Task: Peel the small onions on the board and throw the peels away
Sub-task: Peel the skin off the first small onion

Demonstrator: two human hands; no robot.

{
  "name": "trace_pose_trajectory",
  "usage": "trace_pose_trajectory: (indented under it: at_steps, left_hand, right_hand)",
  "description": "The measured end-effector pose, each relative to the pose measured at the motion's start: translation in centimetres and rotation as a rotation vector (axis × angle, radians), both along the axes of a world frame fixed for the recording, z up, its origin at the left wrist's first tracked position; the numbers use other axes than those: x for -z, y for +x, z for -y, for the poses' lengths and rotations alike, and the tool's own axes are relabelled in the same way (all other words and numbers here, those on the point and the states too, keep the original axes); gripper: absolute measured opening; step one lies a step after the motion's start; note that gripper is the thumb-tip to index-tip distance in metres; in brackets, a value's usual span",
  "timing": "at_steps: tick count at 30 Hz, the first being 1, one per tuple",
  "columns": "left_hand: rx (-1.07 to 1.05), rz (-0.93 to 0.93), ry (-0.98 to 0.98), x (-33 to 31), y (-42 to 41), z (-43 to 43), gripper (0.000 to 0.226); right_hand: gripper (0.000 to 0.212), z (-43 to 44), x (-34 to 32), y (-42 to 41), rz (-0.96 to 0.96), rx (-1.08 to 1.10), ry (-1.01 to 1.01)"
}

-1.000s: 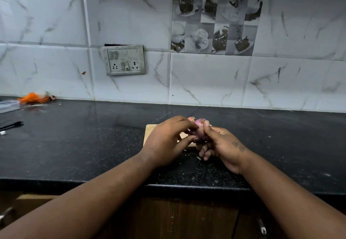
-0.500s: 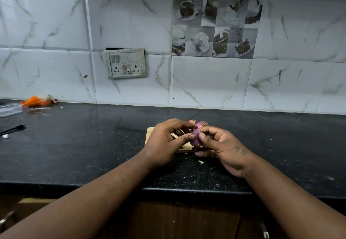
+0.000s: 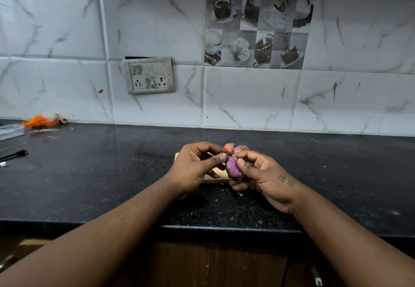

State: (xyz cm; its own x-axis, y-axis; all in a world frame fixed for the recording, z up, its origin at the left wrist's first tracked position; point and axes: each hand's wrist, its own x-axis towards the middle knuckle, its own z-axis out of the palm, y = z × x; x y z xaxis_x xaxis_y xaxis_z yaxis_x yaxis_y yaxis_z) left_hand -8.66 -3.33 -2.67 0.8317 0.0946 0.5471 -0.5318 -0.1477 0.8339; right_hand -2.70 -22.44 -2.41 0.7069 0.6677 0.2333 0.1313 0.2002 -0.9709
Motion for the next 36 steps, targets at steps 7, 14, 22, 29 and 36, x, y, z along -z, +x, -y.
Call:
trace_pose_trajectory:
  at_steps: [7, 14, 22, 29, 36]
  left_hand:
    - [0.049, -0.033, -0.018, 0.04, -0.05, 0.11, 0.013]
    - [0.022, -0.018, -0.009, -0.07, -0.01, 0.17, 0.009]
    - [0.03, -0.056, -0.051, 0.04, 0.15, -0.05, 0.003]
    - [0.05, -0.076, -0.058, 0.29, 0.37, -0.12, 0.009]
    - [-0.031, -0.081, 0.106, 0.7, 0.68, -0.35, 0.027]
  right_hand:
    - [0.02, -0.1, 0.29, 0.4, -0.012, 0.0, -0.021]
    - [0.029, -0.12, 0.18, 0.02, 0.047, 0.006, -0.037]
    - [0.021, 0.01, 0.47, 0.26, 0.149, -0.005, -0.056]
    - [0.023, -0.03, 0.47, 0.35, 0.136, -0.012, -0.044]
    - [0.028, -0.22, 0.7, 0.39, 0.116, 0.042, -0.029]
